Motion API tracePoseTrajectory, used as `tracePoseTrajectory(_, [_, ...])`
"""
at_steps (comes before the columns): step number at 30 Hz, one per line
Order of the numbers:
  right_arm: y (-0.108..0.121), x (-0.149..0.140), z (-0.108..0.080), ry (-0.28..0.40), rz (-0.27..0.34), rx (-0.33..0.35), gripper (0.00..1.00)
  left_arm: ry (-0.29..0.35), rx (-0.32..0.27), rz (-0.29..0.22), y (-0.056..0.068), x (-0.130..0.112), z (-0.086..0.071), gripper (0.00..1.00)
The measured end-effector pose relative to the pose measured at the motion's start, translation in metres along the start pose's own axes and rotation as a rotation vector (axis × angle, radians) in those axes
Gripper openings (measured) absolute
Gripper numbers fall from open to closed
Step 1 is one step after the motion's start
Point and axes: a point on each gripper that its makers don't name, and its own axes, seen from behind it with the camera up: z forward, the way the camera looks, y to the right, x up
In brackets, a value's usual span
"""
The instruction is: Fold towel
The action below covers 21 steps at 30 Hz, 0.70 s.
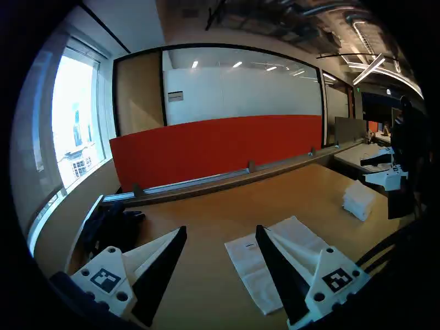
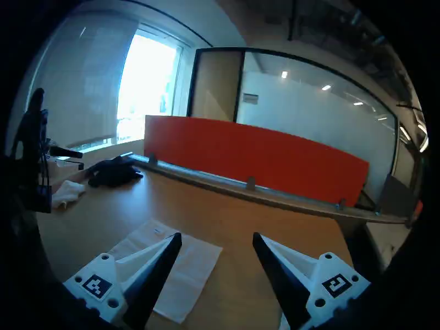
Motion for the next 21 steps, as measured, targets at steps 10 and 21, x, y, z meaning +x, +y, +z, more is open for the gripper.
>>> tracePoseTrajectory(10, [-0.015, -0.034, 0.009, -0.070, 0.010, 0.065, 1.00, -0.085, -0.058, 0.015, 0.020, -0.044, 0.015, 0.93])
tracePoseTrajectory(21, [-0.033, -0.102, 0.022, -0.167, 0.001, 0.112, 1.00, -0.195, -0.110, 0.018, 0.048, -0.111, 0.025, 0.93])
